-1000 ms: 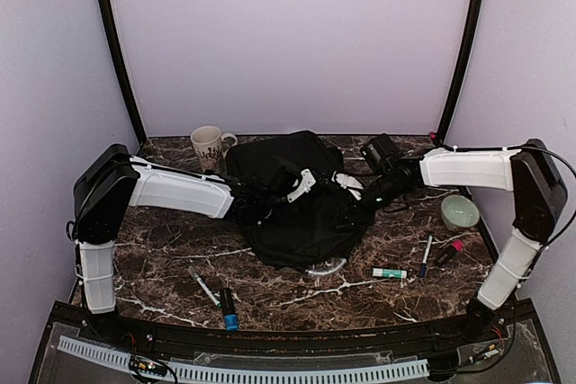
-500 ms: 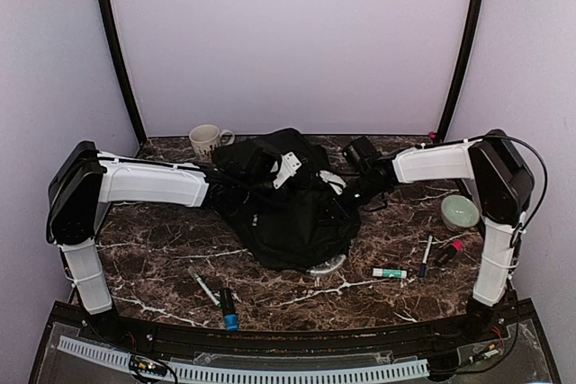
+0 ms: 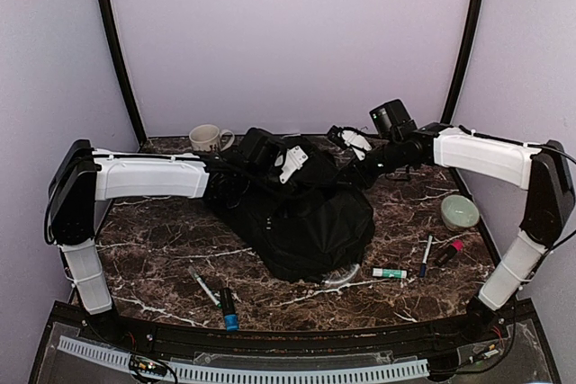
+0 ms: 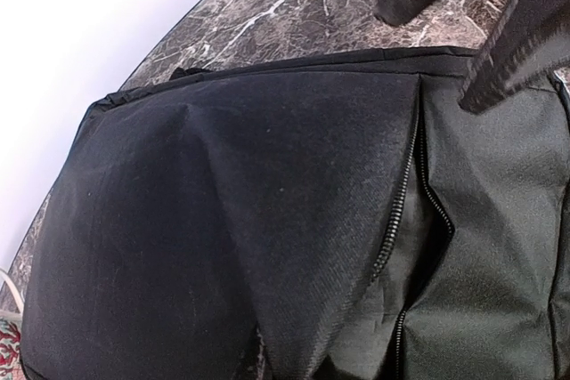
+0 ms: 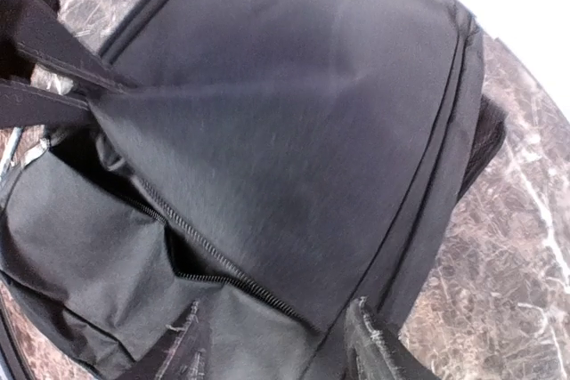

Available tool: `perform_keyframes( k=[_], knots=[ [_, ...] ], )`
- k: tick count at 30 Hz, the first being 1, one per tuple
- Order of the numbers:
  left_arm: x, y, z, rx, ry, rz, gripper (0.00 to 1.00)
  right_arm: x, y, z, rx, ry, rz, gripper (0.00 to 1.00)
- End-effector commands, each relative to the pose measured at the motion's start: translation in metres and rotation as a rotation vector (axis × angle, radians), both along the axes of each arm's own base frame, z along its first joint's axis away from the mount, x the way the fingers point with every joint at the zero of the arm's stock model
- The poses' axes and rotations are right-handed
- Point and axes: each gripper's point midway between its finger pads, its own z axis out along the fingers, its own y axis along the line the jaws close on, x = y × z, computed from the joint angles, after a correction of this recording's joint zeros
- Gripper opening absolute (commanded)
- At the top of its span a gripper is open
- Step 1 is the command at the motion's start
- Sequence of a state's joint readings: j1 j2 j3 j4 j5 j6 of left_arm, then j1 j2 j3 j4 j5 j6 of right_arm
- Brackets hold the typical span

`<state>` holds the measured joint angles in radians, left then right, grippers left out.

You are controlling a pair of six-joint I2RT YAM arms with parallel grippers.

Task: Pack the student bag
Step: Adjust the student bag at the center of the board.

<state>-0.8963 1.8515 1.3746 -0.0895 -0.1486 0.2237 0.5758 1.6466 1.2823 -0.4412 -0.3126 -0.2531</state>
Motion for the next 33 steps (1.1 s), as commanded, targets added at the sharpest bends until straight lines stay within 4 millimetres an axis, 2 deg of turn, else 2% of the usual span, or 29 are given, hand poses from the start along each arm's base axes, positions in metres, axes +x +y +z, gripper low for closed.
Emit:
perform_keyframes(
  k=[1,8,17,20,21,24,26,27,28,30,31,33],
  knots=[
    [-0.01,-0.032,0.058,-0.177,-0.043,-0.085,0.03,0.012,0.0,0.012,-0.03,-0.144,0.053,0.56],
    [-0.014,-0.038,0.071,-0.231,-0.019,-0.102,0.04,0.001,0.018,-0.001,-0.058,-0.25,0.242,0.67],
    [-0.016,-0.041,0.068,-0.326,0.056,-0.114,0.05,-0.018,0.02,-0.027,-0.106,-0.405,0.342,0.69],
    [-0.017,-0.04,0.068,-0.376,0.109,-0.132,0.06,-0.007,0.02,-0.03,-0.158,-0.499,0.279,0.67],
    [-0.017,-0.039,0.069,-0.392,0.125,-0.135,0.06,0.001,0.021,-0.025,-0.165,-0.539,0.243,0.64],
    [-0.015,-0.037,0.07,-0.416,0.146,-0.135,0.06,0.015,0.023,-0.008,-0.147,-0.599,0.146,0.46],
    [-0.013,-0.032,0.07,-0.413,0.141,-0.129,0.14,0.017,0.024,0.002,-0.109,-0.604,0.117,0.27],
    [-0.013,-0.03,0.068,-0.407,0.133,-0.124,0.27,0.016,0.026,0.003,-0.095,-0.596,0.118,0.19],
    [-0.011,-0.027,0.066,-0.395,0.114,-0.118,0.38,0.013,0.026,0.019,-0.065,-0.611,0.114,0.13],
    [-0.013,-0.023,0.066,-0.384,0.047,-0.145,0.53,0.008,0.029,0.027,-0.033,-0.591,0.127,0.07],
    [-0.018,-0.02,0.057,-0.364,0.006,-0.149,0.59,0.006,0.03,0.027,-0.022,-0.576,0.131,0.05],
    [-0.025,-0.016,0.054,-0.328,-0.112,-0.155,0.68,0.004,0.031,0.029,0.007,-0.545,0.133,0.02]
  ],
)
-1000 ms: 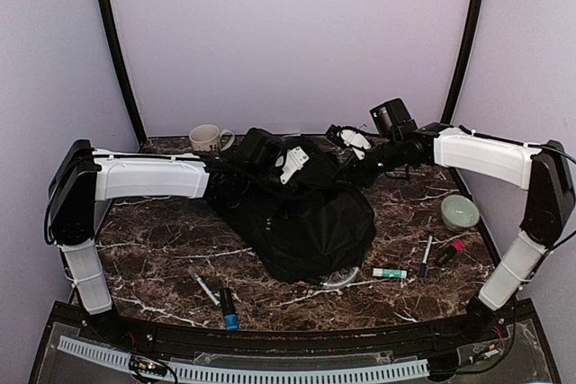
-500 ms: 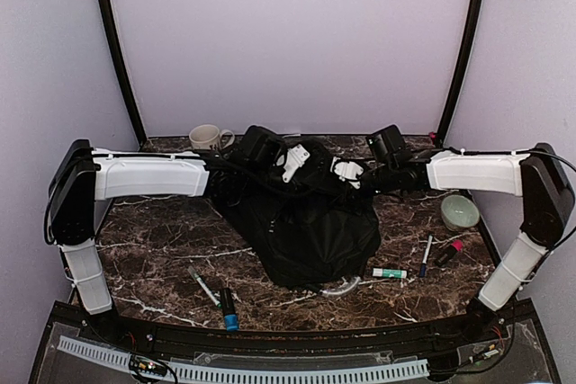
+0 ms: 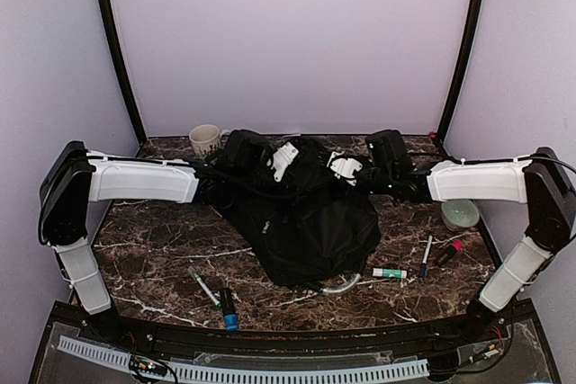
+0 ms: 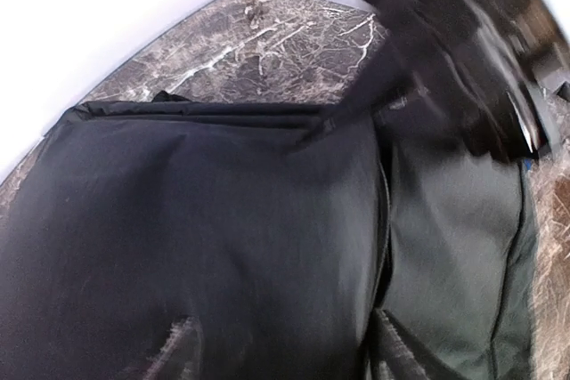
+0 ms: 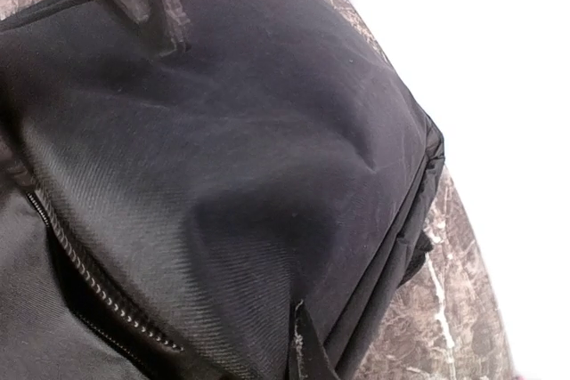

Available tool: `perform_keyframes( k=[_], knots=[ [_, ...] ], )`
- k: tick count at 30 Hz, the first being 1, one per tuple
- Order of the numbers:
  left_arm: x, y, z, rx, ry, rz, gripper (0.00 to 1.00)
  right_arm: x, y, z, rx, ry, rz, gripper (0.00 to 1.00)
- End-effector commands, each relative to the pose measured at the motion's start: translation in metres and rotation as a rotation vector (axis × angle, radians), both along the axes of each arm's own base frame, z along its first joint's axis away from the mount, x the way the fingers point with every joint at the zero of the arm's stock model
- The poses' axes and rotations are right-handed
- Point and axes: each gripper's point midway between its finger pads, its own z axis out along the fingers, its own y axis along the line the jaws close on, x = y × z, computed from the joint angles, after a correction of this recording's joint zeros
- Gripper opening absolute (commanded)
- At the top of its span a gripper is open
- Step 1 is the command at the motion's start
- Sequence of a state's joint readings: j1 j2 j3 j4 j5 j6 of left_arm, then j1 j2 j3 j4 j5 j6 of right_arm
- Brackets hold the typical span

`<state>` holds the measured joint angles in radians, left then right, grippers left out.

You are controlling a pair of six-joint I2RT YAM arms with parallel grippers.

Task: Pack the student bag
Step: Adjust the student bag at the center of the board.

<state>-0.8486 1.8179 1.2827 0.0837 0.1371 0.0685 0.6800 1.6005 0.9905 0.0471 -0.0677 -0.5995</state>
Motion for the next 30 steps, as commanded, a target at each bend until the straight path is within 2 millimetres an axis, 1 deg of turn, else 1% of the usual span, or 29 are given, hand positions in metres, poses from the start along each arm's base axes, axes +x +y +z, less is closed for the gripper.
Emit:
perform_keyframes(
  k=[1,4,6,8,11,17,18,21,25,27,28,30],
  knots=[
    [-0.01,0.003,0.041,-0.04,-0.313,-0.018,0.7,-0.004,0.018,0.052,0.172,-0.025,0.037,0.02],
    [-0.008,0.0,0.03,0.047,-0.379,-0.004,0.71,-0.004,0.02,0.052,0.189,0.009,0.043,0.01],
    [-0.004,0.001,0.024,0.112,-0.445,0.033,0.71,-0.003,0.021,0.054,0.202,0.029,0.048,0.01],
    [0.004,0.004,0.021,0.172,-0.511,0.087,0.7,-0.002,0.021,0.054,0.215,0.051,0.049,0.01],
    [0.008,0.005,0.017,0.243,-0.586,0.116,0.7,0.0,0.022,0.056,0.233,0.083,0.052,0.02],
    [0.015,0.002,0.001,0.412,-0.699,0.118,0.69,0.002,0.019,0.055,0.252,0.117,0.049,0.03],
    [0.016,0.002,0.001,0.437,-0.725,0.126,0.68,0.002,0.019,0.055,0.254,0.122,0.05,0.03],
    [0.019,0.004,0.01,0.441,-0.77,0.165,0.64,0.002,0.017,0.053,0.253,0.129,0.049,0.04],
    [0.014,0.004,0.028,0.372,-0.761,0.169,0.54,0.002,0.014,0.049,0.248,0.135,0.045,0.04],
    [0.008,-0.001,0.037,0.32,-0.739,0.139,0.54,0.002,0.013,0.046,0.243,0.135,0.044,0.04],
    [0.004,-0.004,0.038,0.306,-0.721,0.113,0.52,0.004,0.014,0.035,0.229,0.152,0.038,0.05],
    [-0.001,-0.009,0.04,0.296,-0.694,0.071,0.47,0.006,0.013,0.03,0.221,0.16,0.033,0.05]
  ],
)
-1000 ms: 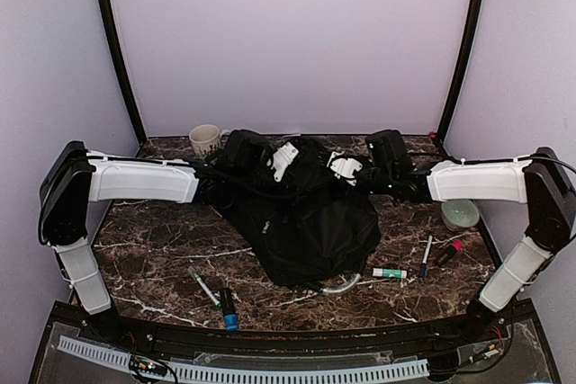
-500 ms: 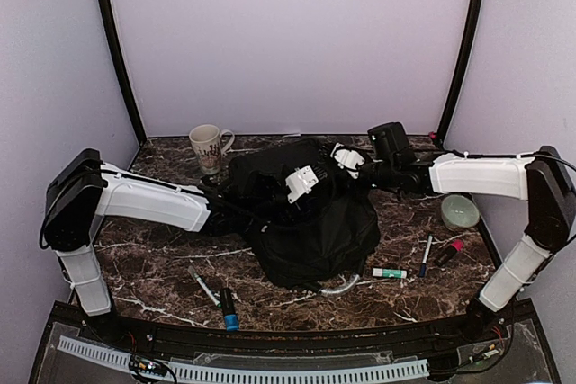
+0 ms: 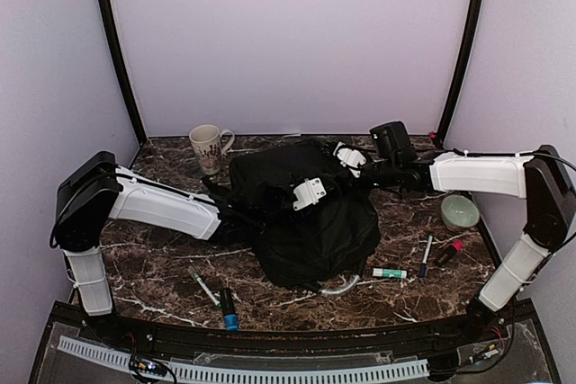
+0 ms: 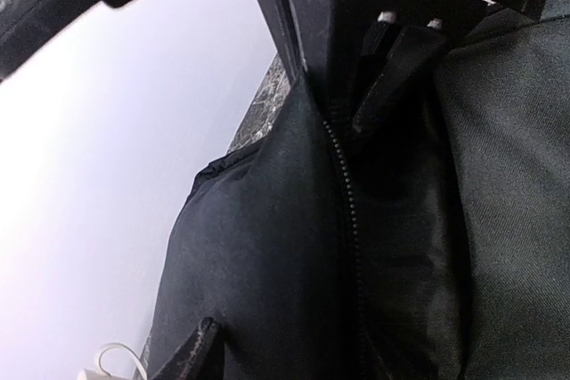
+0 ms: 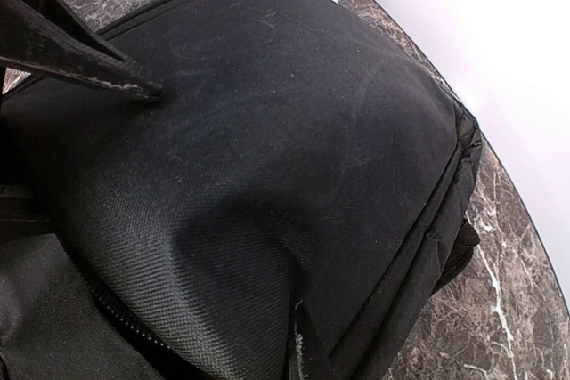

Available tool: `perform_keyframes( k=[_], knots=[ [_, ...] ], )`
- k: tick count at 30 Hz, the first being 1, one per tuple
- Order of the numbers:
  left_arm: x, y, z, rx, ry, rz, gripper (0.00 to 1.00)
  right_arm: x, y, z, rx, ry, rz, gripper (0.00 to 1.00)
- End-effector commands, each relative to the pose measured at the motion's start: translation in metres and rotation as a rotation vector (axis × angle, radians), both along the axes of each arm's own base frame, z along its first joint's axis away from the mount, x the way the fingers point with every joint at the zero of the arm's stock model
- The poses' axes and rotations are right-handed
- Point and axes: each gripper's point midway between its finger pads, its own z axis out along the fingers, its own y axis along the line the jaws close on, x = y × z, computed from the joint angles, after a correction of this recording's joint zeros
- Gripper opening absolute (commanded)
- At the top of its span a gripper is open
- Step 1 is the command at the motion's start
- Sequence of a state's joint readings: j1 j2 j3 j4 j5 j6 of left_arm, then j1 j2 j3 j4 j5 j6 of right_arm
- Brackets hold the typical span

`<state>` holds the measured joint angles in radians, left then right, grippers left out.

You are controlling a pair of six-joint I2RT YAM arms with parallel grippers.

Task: Pack the student bag
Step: Adjust the student bag at the center of the board.

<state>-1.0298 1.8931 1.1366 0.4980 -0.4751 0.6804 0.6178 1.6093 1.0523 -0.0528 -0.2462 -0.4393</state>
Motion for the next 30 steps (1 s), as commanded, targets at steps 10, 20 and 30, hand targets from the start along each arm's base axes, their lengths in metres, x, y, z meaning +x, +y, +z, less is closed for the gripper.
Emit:
perform_keyframes(
  k=[10,20,30],
  knots=[
    [0.007,-0.012,0.051,-0.139,0.132,-0.078,0.14,0.02,0.012,0.04,0.093,-0.032,0.036,0.1],
    [0.025,-0.013,0.061,-0.362,0.382,-0.108,0.0,-0.033,-0.037,0.07,0.023,0.071,0.072,0.48],
    [0.041,-0.016,0.048,-0.428,0.5,-0.074,0.0,-0.123,-0.103,0.013,-0.194,0.217,0.115,0.49]
  ],
)
